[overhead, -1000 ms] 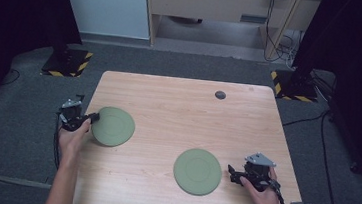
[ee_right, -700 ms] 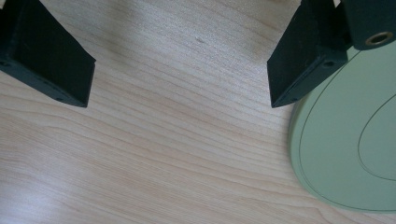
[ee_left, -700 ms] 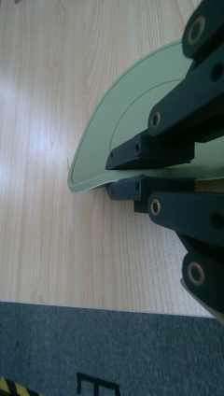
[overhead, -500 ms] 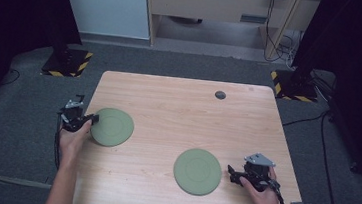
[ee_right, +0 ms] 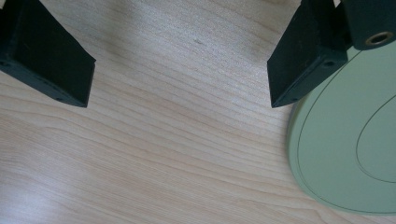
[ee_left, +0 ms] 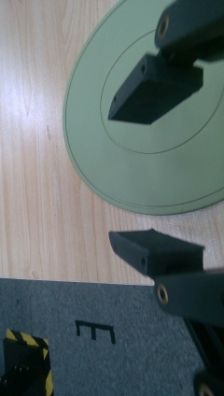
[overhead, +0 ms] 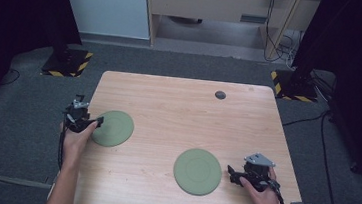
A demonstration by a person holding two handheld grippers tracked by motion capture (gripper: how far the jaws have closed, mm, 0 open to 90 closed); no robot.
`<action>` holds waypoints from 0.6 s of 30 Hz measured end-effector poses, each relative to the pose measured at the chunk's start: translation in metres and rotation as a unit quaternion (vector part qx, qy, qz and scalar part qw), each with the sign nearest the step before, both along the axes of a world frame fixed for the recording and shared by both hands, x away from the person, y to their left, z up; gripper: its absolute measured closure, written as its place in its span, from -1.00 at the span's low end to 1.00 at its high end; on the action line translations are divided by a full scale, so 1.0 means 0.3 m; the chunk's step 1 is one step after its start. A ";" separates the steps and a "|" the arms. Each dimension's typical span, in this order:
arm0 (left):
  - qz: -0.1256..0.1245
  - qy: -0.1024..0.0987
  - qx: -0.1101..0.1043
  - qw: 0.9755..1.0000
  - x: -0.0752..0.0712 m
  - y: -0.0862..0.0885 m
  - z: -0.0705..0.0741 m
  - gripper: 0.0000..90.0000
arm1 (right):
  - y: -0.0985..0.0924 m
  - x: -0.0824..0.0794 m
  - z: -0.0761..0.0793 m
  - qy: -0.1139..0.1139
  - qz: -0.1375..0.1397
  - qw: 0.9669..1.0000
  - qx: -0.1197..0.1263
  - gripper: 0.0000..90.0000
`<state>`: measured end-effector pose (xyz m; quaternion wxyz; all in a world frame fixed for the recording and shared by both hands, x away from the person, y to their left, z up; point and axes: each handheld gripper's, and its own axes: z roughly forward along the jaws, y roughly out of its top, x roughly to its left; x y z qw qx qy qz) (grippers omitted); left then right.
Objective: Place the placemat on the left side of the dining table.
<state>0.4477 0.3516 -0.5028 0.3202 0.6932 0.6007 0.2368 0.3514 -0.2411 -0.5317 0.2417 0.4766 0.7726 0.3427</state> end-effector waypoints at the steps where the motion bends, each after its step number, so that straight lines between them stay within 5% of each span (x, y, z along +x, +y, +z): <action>1: 0.000 0.001 -0.017 1.000 0.002 0.001 -0.002 -0.33 | 0.000 0.000 0.000 0.000 0.000 1.000 0.000 -0.83; 2: 0.001 0.002 -0.015 1.000 0.003 -0.001 -0.003 -0.39 | 0.000 0.000 0.000 0.000 0.000 1.000 0.000 -0.83; 3: 0.001 0.007 0.009 1.000 0.005 -0.010 -0.002 -0.45 | 0.000 0.000 0.000 -0.001 0.001 1.000 -0.001 -0.83; 18: -0.034 0.000 0.000 0.999 0.006 -0.111 0.053 -0.82 | -0.003 -0.002 0.003 -0.002 0.002 1.000 -0.001 -0.83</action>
